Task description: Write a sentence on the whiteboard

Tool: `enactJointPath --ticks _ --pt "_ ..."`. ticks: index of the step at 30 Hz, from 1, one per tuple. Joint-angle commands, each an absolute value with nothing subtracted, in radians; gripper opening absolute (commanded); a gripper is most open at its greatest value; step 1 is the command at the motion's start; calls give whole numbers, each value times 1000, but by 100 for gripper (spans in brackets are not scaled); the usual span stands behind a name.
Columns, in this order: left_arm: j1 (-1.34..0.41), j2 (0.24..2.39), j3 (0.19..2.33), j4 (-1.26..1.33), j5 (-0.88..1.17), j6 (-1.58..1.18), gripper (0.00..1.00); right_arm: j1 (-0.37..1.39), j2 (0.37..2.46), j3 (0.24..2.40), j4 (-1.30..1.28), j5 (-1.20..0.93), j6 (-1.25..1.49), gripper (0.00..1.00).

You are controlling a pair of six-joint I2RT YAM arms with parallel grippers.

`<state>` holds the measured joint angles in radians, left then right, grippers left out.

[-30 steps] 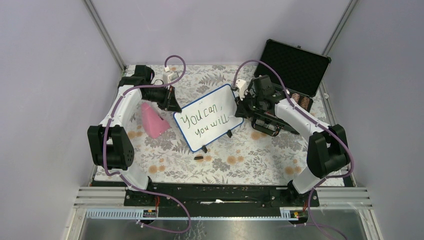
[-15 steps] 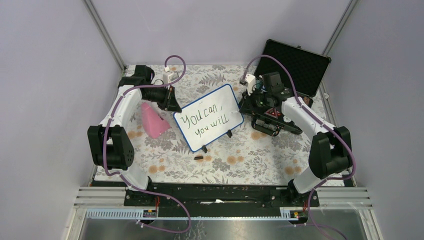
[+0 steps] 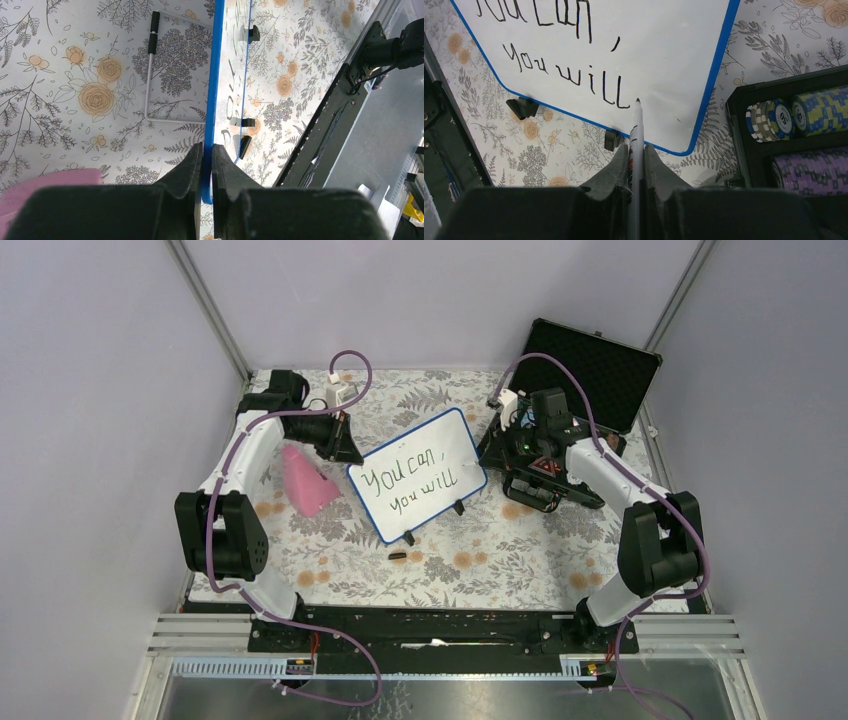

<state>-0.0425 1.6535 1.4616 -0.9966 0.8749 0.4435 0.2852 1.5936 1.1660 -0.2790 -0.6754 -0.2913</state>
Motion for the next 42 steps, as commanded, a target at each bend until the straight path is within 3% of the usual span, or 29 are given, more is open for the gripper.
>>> enactJointPath --ticks 1,42 --pt "-52 1624 1445 -944 811 452 0 281 1564 1151 -203 -721 -247 0" --pt "-54 1624 1444 -944 799 458 0 333 1635 1165 -247 -613 -328 0"
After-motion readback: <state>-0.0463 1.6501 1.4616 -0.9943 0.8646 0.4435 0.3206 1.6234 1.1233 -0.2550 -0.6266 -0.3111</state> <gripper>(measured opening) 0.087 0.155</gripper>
